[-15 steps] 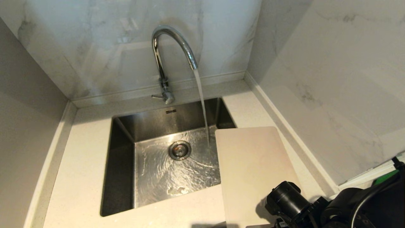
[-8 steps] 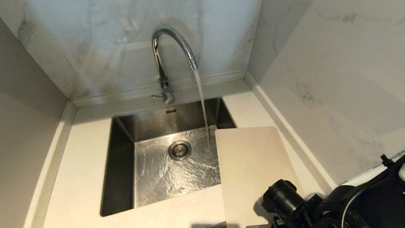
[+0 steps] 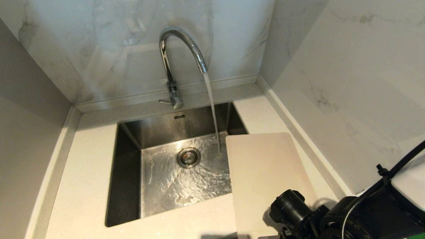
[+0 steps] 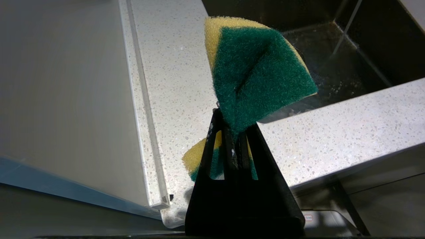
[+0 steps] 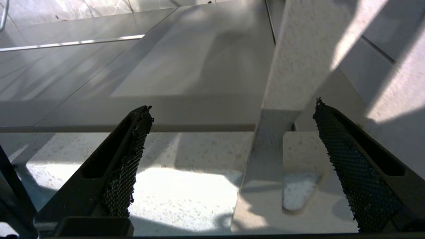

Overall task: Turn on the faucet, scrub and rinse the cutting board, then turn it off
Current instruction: Pick up the cutting board

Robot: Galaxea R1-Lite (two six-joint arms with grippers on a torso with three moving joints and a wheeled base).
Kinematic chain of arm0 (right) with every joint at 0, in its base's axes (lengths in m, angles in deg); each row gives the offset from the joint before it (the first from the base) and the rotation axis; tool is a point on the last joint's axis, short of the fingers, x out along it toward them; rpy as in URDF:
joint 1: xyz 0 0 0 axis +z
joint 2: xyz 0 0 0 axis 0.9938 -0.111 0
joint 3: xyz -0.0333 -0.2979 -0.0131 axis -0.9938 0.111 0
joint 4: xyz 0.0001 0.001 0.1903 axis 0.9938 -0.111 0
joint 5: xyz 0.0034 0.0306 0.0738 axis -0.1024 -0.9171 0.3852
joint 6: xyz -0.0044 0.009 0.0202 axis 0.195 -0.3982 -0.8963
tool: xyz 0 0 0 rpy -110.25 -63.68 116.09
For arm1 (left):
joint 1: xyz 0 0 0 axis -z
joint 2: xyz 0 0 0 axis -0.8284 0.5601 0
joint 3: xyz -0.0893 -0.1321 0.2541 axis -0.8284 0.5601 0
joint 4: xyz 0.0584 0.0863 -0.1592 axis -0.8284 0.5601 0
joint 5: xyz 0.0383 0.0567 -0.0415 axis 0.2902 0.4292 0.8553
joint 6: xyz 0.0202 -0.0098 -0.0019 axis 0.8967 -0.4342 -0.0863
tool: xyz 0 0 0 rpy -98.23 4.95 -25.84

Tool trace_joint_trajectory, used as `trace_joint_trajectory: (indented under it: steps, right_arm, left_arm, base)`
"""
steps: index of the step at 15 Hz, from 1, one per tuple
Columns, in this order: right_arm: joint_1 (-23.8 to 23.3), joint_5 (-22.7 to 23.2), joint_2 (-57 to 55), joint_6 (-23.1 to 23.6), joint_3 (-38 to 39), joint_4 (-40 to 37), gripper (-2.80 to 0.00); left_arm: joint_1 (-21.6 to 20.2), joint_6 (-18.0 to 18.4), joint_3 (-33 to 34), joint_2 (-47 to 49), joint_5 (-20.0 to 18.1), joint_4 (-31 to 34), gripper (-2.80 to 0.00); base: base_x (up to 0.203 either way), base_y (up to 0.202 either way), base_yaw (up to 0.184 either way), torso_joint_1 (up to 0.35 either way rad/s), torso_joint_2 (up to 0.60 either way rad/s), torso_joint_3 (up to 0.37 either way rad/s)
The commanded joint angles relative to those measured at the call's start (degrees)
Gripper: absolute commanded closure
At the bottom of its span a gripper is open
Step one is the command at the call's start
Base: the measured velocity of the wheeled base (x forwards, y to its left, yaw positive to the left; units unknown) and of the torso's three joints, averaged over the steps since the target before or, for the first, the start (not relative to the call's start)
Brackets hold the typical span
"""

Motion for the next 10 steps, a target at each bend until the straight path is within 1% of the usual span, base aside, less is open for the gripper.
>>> trace_joint_trajectory:
  steps: [1, 5, 9, 10]
  right_arm:
    - [0.0, -0.1, -1.0, 0.4, 0.3, 0.3, -2.80]
    - [0.0, 0.1, -2.4, 0.3, 0.7, 0.8, -2.80]
    - [0.4, 0.1, -4.0, 0.4, 4.9, 10.0, -2.80]
    - [0.5, 0.1, -4.0, 0.4, 5.7, 11.1, -2.80]
  left_arm:
    - [0.0, 0.0, 0.1, 0.0, 0.0, 0.0, 0.00]
    - [0.0, 0.0, 0.1, 0.0, 0.0, 0.0, 0.00]
    - [0.0, 0.0, 0.1, 0.0, 0.0, 0.0, 0.00]
    - [0.0, 0.0, 0.2, 0.0, 0.0, 0.0, 0.00]
  base:
    - [0.000, 0.000, 0.000, 0.000, 0.00, 0.000]
    - [0.000, 0.000, 0.000, 0.000, 0.00, 0.000]
    - [0.000, 0.000, 0.000, 0.000, 0.00, 0.000]
    - [0.000, 0.000, 0.000, 0.000, 0.00, 0.000]
